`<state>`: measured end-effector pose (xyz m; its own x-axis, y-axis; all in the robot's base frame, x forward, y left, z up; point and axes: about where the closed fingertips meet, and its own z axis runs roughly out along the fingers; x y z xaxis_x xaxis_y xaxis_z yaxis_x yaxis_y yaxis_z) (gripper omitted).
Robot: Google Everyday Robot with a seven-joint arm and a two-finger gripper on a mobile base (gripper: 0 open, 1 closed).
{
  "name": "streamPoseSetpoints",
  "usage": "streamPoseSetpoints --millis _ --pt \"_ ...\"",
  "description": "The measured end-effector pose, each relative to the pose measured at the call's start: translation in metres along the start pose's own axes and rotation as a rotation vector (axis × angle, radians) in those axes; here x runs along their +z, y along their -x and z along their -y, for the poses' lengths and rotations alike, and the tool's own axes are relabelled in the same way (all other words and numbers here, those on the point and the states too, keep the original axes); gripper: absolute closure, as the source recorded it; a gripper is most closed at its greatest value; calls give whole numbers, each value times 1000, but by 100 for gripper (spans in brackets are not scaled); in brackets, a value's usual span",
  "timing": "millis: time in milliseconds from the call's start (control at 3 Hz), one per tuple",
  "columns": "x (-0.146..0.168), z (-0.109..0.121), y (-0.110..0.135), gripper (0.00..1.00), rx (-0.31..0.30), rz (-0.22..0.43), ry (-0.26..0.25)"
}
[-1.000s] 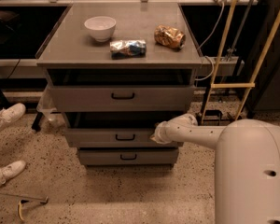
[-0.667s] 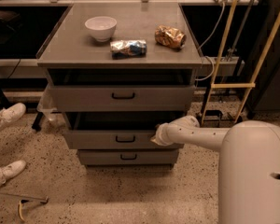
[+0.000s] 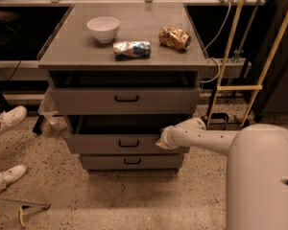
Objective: Open middle drawer
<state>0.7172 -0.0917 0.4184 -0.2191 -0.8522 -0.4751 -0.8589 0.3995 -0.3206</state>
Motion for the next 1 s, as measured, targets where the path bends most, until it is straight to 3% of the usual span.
streamPoseSetpoints --millis 333,1000 --pt "-17 -26 -1 100 -29 52 17" --pt "-21 -24 1 100 -29 52 17"
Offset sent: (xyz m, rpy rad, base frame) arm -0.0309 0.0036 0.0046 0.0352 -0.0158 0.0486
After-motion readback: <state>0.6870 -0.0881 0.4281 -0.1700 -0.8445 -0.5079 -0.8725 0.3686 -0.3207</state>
